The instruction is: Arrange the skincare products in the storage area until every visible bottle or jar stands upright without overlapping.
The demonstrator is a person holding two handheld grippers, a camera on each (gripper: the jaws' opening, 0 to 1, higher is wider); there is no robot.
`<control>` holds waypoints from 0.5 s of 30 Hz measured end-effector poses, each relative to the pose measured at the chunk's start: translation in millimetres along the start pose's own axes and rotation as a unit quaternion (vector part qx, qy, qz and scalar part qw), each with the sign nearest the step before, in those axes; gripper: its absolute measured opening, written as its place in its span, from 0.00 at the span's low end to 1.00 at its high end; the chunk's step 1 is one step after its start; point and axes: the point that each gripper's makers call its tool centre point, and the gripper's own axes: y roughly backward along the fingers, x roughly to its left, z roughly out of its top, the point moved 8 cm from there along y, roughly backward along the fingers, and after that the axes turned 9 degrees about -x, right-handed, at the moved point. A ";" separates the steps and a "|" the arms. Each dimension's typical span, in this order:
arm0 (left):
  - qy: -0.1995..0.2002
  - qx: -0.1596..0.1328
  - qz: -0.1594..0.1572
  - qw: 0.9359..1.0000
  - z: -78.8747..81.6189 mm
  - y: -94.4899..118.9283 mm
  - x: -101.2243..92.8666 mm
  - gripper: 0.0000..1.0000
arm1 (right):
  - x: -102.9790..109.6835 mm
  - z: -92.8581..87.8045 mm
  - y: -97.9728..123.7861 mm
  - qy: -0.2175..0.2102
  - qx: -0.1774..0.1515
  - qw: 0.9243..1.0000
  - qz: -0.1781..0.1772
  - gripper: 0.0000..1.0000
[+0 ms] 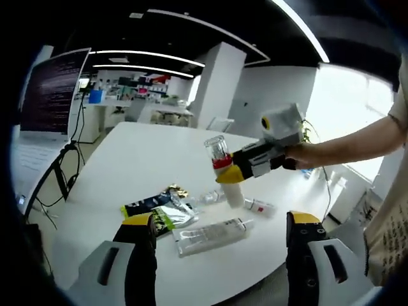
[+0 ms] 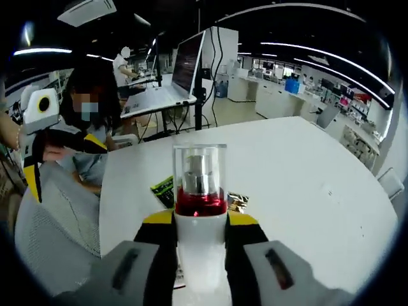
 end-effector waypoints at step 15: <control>0.052 -0.029 -0.180 0.982 38.8 -41.9 -54.5 0.62 | 57.7 6.3 71.4 -0.135 -0.123 0.976 0.118 0.26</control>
